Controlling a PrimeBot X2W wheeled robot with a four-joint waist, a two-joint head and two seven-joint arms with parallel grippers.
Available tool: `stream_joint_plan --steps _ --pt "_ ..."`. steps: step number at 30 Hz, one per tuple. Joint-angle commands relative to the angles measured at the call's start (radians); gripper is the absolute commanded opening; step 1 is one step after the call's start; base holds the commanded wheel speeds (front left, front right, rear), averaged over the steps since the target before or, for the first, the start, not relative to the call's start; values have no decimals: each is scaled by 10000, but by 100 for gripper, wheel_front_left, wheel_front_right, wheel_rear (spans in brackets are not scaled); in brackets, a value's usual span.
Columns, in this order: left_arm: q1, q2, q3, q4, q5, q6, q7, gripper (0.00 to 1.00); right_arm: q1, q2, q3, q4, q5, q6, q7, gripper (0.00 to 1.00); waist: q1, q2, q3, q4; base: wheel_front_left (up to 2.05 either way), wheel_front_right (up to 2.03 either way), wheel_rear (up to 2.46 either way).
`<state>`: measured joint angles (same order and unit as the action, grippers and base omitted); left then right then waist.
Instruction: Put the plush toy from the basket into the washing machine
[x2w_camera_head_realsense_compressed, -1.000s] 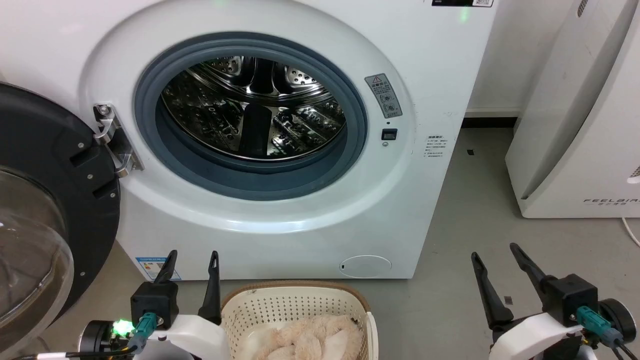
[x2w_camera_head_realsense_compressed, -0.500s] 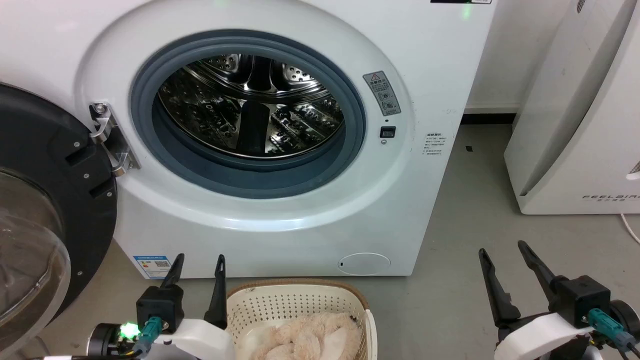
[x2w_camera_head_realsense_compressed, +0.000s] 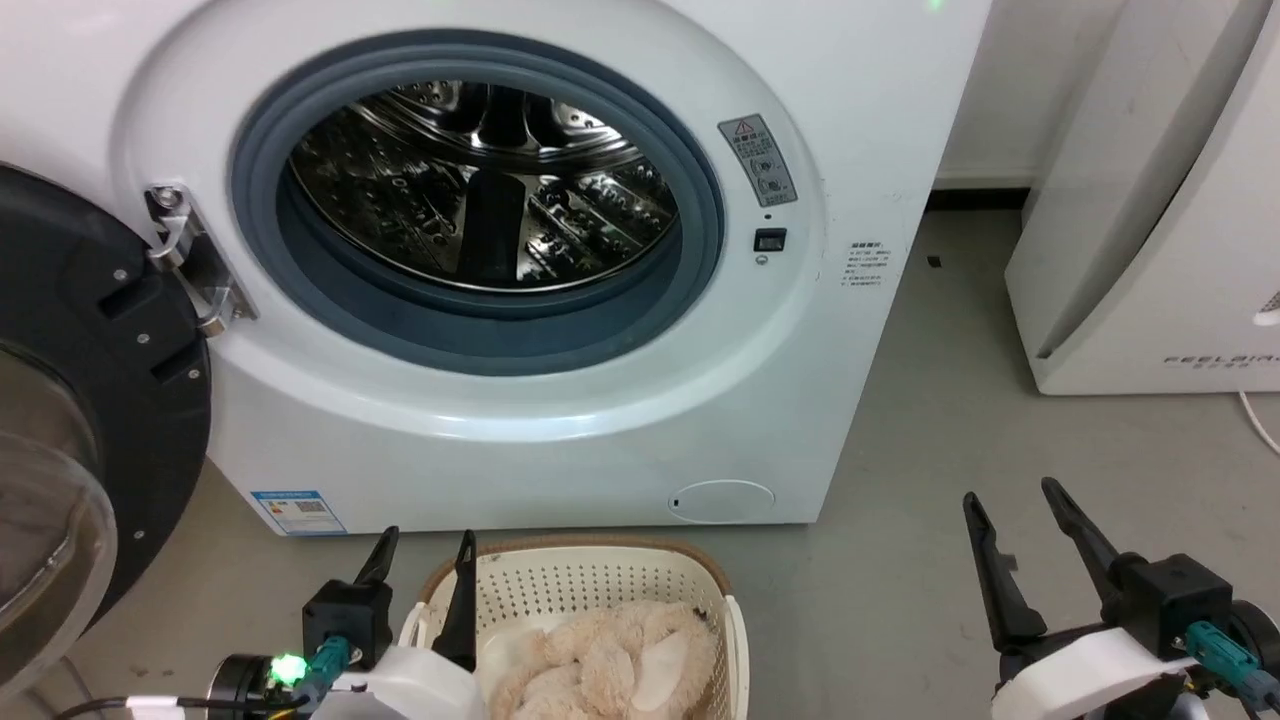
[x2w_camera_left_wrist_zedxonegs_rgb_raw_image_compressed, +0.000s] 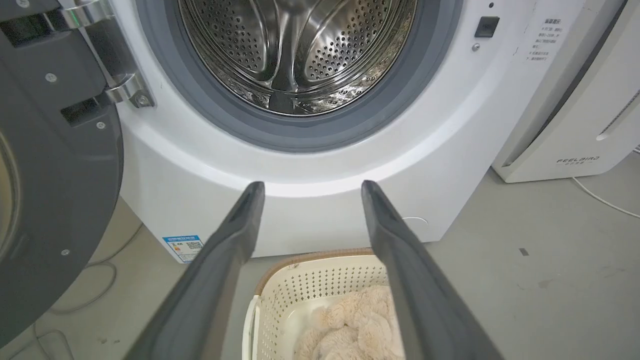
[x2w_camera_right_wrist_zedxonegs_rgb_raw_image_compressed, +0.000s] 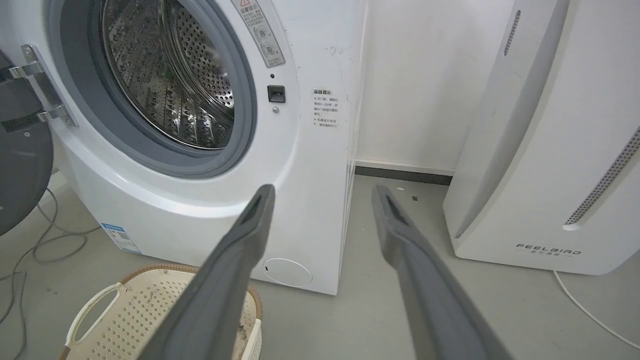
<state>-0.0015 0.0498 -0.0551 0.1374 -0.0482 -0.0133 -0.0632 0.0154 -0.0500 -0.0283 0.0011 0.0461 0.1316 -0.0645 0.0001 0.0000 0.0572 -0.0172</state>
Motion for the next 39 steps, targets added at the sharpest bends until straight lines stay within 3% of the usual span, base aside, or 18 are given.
stream_joint_plan --steps 1,25,39 --pt "-228 7 -66 175 -48 -53 -115 100 -1 -1 -38 1 127 -3 -111 100 -1 0 99 -40 0 0 0" --pt "-2182 339 -994 3409 -254 -434 -499 100 -470 -1 -112 -273 576 -4 -589 100 -1 0 1847 -544 0 0 0" --pt "-3693 699 -2391 5566 -543 -599 3 100 -803 -1 -186 -512 842 -5 -880 100 -1 0 3233 -1041 0 0 0"
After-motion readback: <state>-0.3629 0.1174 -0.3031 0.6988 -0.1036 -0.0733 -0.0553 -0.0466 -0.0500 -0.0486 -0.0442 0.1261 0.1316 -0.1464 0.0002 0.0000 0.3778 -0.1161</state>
